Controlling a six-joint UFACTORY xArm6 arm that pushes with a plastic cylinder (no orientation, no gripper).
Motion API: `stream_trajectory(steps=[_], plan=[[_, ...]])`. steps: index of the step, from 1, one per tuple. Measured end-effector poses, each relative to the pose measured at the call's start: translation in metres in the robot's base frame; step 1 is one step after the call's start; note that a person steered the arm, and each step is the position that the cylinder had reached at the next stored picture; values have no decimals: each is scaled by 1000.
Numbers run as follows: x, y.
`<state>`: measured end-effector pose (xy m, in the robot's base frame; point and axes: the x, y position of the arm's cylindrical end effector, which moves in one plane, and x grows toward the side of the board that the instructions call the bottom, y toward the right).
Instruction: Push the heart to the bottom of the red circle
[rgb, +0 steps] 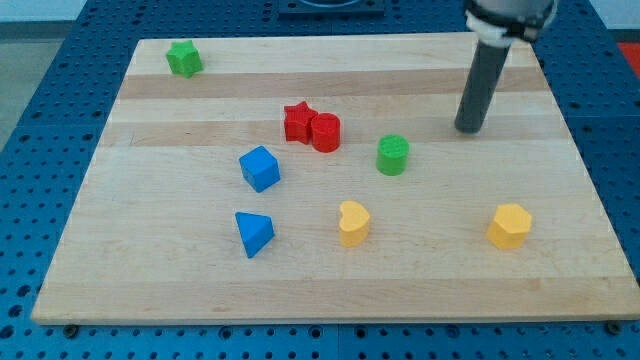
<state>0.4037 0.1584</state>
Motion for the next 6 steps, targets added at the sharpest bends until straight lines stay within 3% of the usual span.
stream_trajectory(steps=[1, 3, 4, 5, 6], plan=[[72, -66], [190, -106], [151, -139], [60, -160], [44, -175]])
